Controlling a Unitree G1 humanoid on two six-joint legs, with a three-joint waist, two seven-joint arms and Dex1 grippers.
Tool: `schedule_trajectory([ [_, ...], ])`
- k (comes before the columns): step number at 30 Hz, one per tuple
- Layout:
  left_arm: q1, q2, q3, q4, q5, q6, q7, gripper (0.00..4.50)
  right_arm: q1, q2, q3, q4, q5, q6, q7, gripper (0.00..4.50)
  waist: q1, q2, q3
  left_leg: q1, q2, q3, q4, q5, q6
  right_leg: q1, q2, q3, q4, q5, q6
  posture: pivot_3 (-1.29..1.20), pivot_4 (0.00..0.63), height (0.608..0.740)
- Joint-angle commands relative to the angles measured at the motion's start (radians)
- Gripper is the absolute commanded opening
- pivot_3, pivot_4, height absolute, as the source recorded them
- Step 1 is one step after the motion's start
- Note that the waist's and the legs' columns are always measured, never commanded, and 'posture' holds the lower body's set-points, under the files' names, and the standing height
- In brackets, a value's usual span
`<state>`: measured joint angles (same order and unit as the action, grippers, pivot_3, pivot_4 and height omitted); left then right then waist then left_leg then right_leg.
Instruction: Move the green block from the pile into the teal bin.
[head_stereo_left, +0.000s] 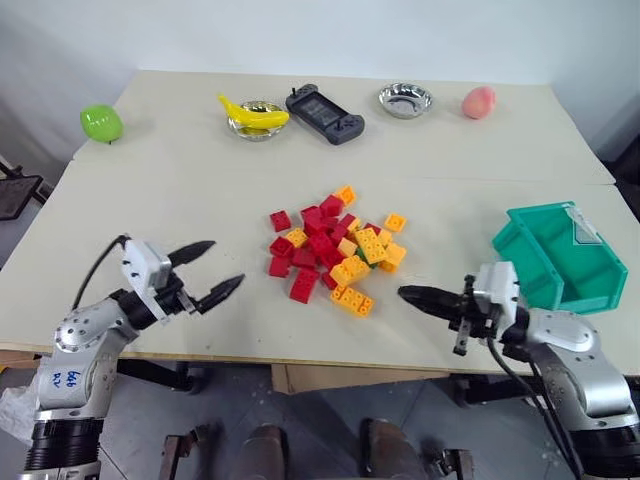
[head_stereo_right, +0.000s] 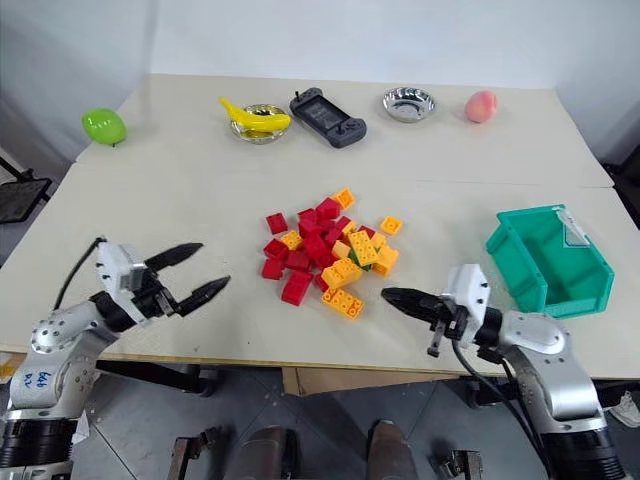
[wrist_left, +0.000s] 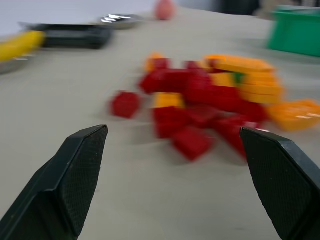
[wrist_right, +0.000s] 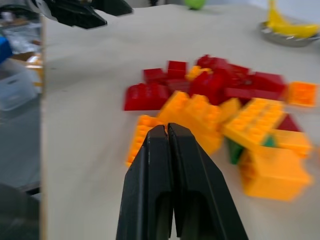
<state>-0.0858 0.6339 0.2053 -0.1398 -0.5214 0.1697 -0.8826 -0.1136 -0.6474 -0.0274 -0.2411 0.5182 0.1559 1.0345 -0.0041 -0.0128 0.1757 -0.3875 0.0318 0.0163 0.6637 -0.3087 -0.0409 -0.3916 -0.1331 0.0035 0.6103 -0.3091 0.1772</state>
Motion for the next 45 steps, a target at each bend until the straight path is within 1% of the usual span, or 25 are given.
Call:
schedule_trajectory([
  [1, 0.034, 0.023, -0.023, -0.090, -0.025, 0.003, -0.075, 4.50, -0.072, 0.022, 0.074, -0.043, -0.031, 0.091, -0.048, 0.04, -0.002, 0.000, 0.000, 0.000, 0.000, 0.000, 0.000, 0.000, 0.000, 0.000, 0.000, 0.000, 0.000, 0.000, 0.000, 0.00, 0.150, 0.740],
  [4, 0.043, 0.028, -0.055, -0.124, -0.027, 0.013, -0.121, 4.50, -0.173, 0.066, 0.159, -0.020, -0.078, 0.175, -0.093, 0.04, -0.003, 0.000, 0.000, 0.000, 0.000, 0.000, 0.000, 0.000, 0.000, -0.001, 0.000, 0.000, 0.001, 0.000, 0.000, 0.00, 0.150, 0.740],
  [7, 0.038, 0.023, -0.075, -0.149, -0.027, 0.023, -0.140, 4.50, -0.256, 0.114, 0.214, 0.031, -0.127, 0.208, -0.121, 0.04, -0.001, 0.000, 0.000, 0.000, 0.000, 0.000, 0.000, 0.000, 0.000, -0.001, 0.000, 0.000, 0.001, 0.000, -0.001, 0.00, 0.150, 0.740],
  [9, 0.035, 0.015, -0.077, -0.156, -0.020, 0.025, -0.132, 4.50, -0.323, 0.149, 0.254, 0.093, -0.178, 0.209, -0.137, 0.04, -0.001, 0.000, 0.000, 0.000, 0.000, 0.000, 0.000, 0.000, 0.000, -0.001, 0.000, 0.000, 0.001, 0.000, -0.001, 0.00, 0.150, 0.740],
  [12, 0.033, -0.001, -0.070, -0.157, -0.010, 0.025, -0.102, 4.50, -0.430, 0.166, 0.305, 0.204, -0.297, 0.165, -0.168, 0.04, -0.002, 0.001, 0.000, -0.001, 0.000, 0.000, 0.000, 0.000, 0.000, -0.001, 0.000, 0.000, 0.001, 0.000, -0.001, 0.00, 0.150, 0.740],
  [14, 0.034, -0.011, -0.066, -0.153, 0.003, 0.015, -0.082, 4.50, -0.498, 0.200, 0.282, 0.294, -0.317, 0.173, -0.217, 0.04, -0.002, 0.001, 0.000, -0.001, 0.000, 0.000, 0.000, 0.000, 0.000, -0.002, 0.000, 0.000, 0.001, 0.000, -0.001, 0.00, 0.150, 0.740],
  [19, 0.013, -0.034, -0.057, -0.123, 0.031, -0.018, -0.042, 4.50, -0.642, 0.210, 0.191, 0.588, -0.393, 0.049, -0.344, 0.04, 0.001, 0.001, 0.000, -0.001, 0.000, 0.000, 0.000, 0.000, 0.000, -0.002, 0.000, 0.000, 0.002, 0.000, -0.001, 0.00, 0.150, 0.740],
  [21, -0.002, -0.041, -0.054, -0.104, 0.039, -0.030, -0.032, 4.50, -0.685, 0.197, 0.163, 0.695, -0.406, 0.006, -0.374, 0.04, 0.003, 0.001, 0.000, -0.001, 0.000, 0.000, 0.001, 0.000, 0.000, -0.001, 0.000, -0.001, 0.002, 0.000, -0.001, 0.00, 0.150, 0.740],
  [23, -0.013, -0.044, -0.057, -0.090, 0.047, -0.039, -0.027, 4.50, -0.706, 0.190, 0.156, 0.768, -0.419, -0.022, -0.368, 0.04, 0.003, 0.000, 0.000, -0.001, 0.000, 0.000, 0.000, 0.000, 0.000, -0.001, 0.000, -0.001, 0.001, 0.000, -0.001, 0.00, 0.150, 0.740],
  [26, -0.028, -0.054, -0.066, -0.066, 0.061, -0.055, -0.022, 4.50, -0.708, 0.203, 0.162, 0.810, -0.425, -0.048, -0.325, 0.04, -0.007, 0.001, 0.000, -0.001, 0.000, 0.001, -0.001, 0.000, 0.001, -0.002, 0.000, -0.001, 0.000, 0.000, -0.001, 0.00, 0.150, 0.740],
  [28, -0.036, -0.061, -0.073, -0.054, 0.071, -0.065, -0.021, 4.50, -0.693, 0.218, 0.180, 0.785, -0.425, -0.049, -0.286, 0.04, -0.027, 0.001, 0.001, -0.001, 0.000, 0.002, -0.002, 0.000, 0.001, -0.003, 0.000, -0.001, 0.000, 0.000, -0.001, 0.00, 0.150, 0.740],
  [30, -0.042, -0.069, -0.082, -0.047, 0.081, -0.074, -0.019, 4.50, -0.658, 0.220, 0.212, 0.714, -0.416, -0.022, -0.216, 0.04, -0.038, 0.001, 0.001, -0.001, 0.001, 0.002, -0.002, 0.000, 0.000, -0.003, 0.000, -0.001, 0.001, 0.000, -0.001, 0.00, 0.150, 0.740],
  [33, -0.039, -0.074, -0.084, -0.050, 0.084, -0.078, -0.016, 4.50, -0.595, 0.186, 0.230, 0.589, -0.394, 0.007, -0.113, 0.04, -0.040, 0.001, 0.001, 0.000, 0.001, 0.002, -0.002, 0.000, 0.000, -0.003, 0.000, -0.001, 0.002, 0.000, -0.001, 0.00, 0.150, 0.740],
  [35, -0.022, -0.072, -0.075, -0.053, 0.083, -0.082, -0.014, 4.50, -0.524, 0.139, 0.215, 0.469, -0.362, -0.010, -0.044, 0.04, -0.034, 0.001, 0.001, -0.001, 0.001, 0.002, -0.002, 0.000, 0.000, -0.003, 0.000, -0.001, 0.001, 0.000, -0.001, 0.00, 0.150, 0.740],
  [38, -0.006, -0.072, -0.071, -0.053, 0.084, -0.088, -0.011, 4.50, -0.459, 0.087, 0.181, 0.379, -0.341, -0.008, -0.014, 0.04, -0.020, 0.001, 0.001, -0.001, 0.001, 0.002, -0.001, -0.001, 0.001, -0.003, -0.001, -0.001, 0.001, 0.000, -0.001, 0.00, 0.150, 0.740],
  [42, 0.003, -0.074, -0.072, -0.051, 0.083, -0.094, -0.011, 4.50, -0.367, 0.012, 0.101, 0.331, -0.311, 0.013, -0.013, 0.04, -0.018, 0.001, 0.001, -0.001, 0.001, 0.002, 0.000, -0.001, 0.001, -0.002, -0.001, -0.001, 0.000, 0.000, -0.001, 0.00, 0.150, 0.740],
  [44, 0.003, -0.075, -0.064, -0.047, 0.077, -0.091, -0.006, 4.50, -0.312, -0.025, 0.062, 0.324, -0.302, -0.021, -0.003, 0.04, -0.012, 0.001, 0.001, -0.001, 0.001, 0.002, 0.000, -0.001, 0.001, -0.002, -0.001, -0.001, 0.000, 0.000, -0.001, 0.00, 0.150, 0.740],
  [45, 0.001, -0.077, -0.052, -0.041, 0.070, -0.085, 0.003, 4.50, -0.297, -0.027, 0.046, 0.320, -0.293, -0.032, -0.006, 0.04, -0.009, 0.001, 0.001, -0.001, 0.001, 0.002, 0.000, -0.002, 0.001, -0.002, -0.001, -0.001, 0.000, 0.000, -0.001, 0.00, 0.150, 0.740],
])
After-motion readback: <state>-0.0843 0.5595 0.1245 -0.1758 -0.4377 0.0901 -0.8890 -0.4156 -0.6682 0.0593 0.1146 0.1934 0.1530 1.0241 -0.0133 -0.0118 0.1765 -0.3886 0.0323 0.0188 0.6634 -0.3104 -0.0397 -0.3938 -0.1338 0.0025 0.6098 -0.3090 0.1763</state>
